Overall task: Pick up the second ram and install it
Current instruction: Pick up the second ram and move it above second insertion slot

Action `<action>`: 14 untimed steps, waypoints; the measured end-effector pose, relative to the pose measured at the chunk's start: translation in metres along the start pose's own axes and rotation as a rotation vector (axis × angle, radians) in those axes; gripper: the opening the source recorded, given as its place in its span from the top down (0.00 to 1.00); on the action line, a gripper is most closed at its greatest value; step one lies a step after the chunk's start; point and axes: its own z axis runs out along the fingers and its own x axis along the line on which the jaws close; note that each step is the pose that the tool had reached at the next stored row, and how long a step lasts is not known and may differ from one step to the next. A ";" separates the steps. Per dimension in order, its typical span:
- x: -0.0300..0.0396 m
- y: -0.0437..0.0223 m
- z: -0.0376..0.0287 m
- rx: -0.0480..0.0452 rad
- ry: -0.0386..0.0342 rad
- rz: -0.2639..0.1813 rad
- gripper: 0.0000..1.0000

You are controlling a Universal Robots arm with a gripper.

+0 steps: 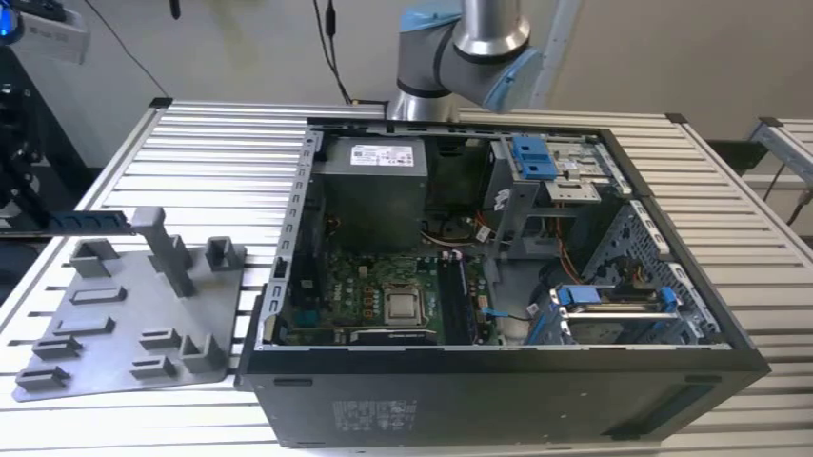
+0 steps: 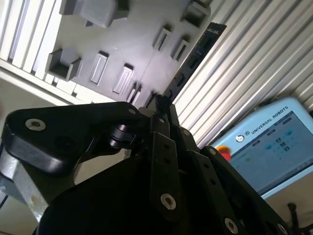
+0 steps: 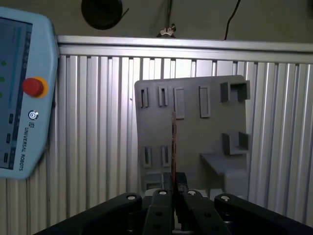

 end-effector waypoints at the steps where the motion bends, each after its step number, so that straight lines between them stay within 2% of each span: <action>1: 0.0001 -0.0034 0.0000 -0.0003 0.0000 0.000 0.86; 14: 0.0009 -0.0542 0.0001 -0.0057 -0.0001 0.000 0.86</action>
